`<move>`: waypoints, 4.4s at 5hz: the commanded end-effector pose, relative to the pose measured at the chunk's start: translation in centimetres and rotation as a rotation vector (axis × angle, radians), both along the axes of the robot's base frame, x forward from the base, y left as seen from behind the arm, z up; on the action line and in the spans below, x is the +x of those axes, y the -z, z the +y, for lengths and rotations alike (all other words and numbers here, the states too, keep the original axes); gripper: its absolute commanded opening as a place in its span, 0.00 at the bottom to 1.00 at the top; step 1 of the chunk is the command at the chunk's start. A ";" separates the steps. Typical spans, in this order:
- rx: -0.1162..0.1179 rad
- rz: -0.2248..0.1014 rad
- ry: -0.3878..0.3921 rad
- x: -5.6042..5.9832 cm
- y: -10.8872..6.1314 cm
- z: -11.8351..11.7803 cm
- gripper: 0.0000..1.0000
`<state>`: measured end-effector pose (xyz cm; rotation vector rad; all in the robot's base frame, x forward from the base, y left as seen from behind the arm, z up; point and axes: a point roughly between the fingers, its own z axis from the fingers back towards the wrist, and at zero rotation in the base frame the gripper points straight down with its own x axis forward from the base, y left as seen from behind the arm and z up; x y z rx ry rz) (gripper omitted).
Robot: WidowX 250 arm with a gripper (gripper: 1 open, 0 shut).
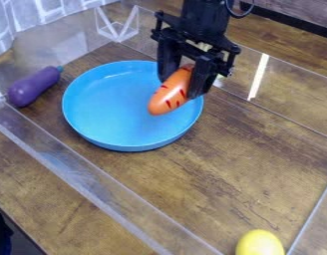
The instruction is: Move the carrot to the right side
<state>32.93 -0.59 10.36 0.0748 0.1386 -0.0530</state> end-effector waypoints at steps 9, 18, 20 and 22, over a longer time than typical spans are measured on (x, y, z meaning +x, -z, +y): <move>0.048 -0.080 0.050 0.3 -4.1 -1.6 0.00; 0.082 -0.047 0.079 -0.2 -4.1 -3.0 0.00; 0.087 -0.038 0.090 -0.4 -4.1 -3.5 0.00; 0.087 -0.031 0.105 -0.5 -4.2 -4.3 0.00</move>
